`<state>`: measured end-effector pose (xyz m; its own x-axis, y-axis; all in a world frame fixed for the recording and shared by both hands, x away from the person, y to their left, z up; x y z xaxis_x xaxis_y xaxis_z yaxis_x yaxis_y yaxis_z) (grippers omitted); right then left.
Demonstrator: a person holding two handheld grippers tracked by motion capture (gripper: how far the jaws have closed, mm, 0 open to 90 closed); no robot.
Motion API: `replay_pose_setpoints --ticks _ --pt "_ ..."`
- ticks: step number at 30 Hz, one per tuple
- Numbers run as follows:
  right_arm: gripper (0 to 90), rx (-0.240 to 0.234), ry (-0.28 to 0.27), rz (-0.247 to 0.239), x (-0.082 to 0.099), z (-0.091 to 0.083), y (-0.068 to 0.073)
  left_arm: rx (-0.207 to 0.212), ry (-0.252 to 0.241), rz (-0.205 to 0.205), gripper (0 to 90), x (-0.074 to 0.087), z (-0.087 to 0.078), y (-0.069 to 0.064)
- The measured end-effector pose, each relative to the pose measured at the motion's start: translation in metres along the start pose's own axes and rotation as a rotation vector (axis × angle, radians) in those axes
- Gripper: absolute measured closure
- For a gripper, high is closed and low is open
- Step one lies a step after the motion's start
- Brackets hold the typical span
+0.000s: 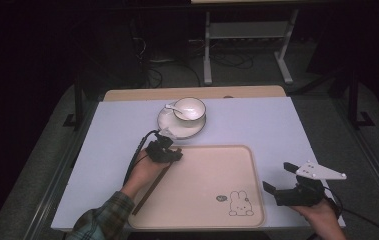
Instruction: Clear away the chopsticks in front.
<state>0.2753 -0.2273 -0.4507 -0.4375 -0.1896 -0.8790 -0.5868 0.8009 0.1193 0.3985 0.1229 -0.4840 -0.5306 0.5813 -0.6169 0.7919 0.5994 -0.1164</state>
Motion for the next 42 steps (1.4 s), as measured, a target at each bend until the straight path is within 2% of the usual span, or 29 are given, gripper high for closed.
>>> replay_pose_setpoints --ticks 7,16,21,28,30,34,38,42 --pt "0.2 0.001 0.001 -0.002 0.000 0.000 0.001 -0.015 -0.001 -0.040 89.3 0.023 -0.020 0.012" --pt "0.2 0.000 0.000 -0.002 0.000 0.000 0.001 -0.044 0.001 -0.074 89.4 0.040 -0.037 0.024" --pt "0.3 -0.002 0.001 -0.002 0.000 0.001 0.001 -0.054 0.000 -0.088 89.3 0.047 -0.042 0.028" --pt "0.3 -0.003 0.003 -0.002 0.000 0.001 0.001 -0.055 -0.010 -0.078 89.2 0.046 -0.045 0.026" --pt "0.2 -0.002 0.003 -0.004 0.000 0.001 0.001 -0.057 -0.027 -0.066 85.7 0.044 -0.051 0.023" --pt "0.2 -0.002 0.002 -0.008 0.000 0.002 0.001 -0.070 -0.056 -0.032 71.4 0.047 -0.063 0.017" --pt "0.2 -0.005 -0.001 -0.009 0.000 0.002 0.002 -0.095 -0.090 -0.012 53.2 0.054 -0.077 0.011" --pt "0.2 -0.006 -0.003 -0.015 0.000 0.002 0.003 -0.103 -0.144 -0.007 41.5 0.062 -0.090 0.005"
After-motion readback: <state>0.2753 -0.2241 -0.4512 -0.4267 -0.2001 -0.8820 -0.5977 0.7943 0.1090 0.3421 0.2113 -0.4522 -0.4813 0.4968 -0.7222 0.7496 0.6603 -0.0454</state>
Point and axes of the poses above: each handheld gripper's, and its own axes: z roughly forward along the jaws, x roughly out of its underside, y roughly to its left, the point moved 6 cm from there along z, roughly forward along the jaws, and after that the axes turned 2 degrees about z, right-handed, at the moved point
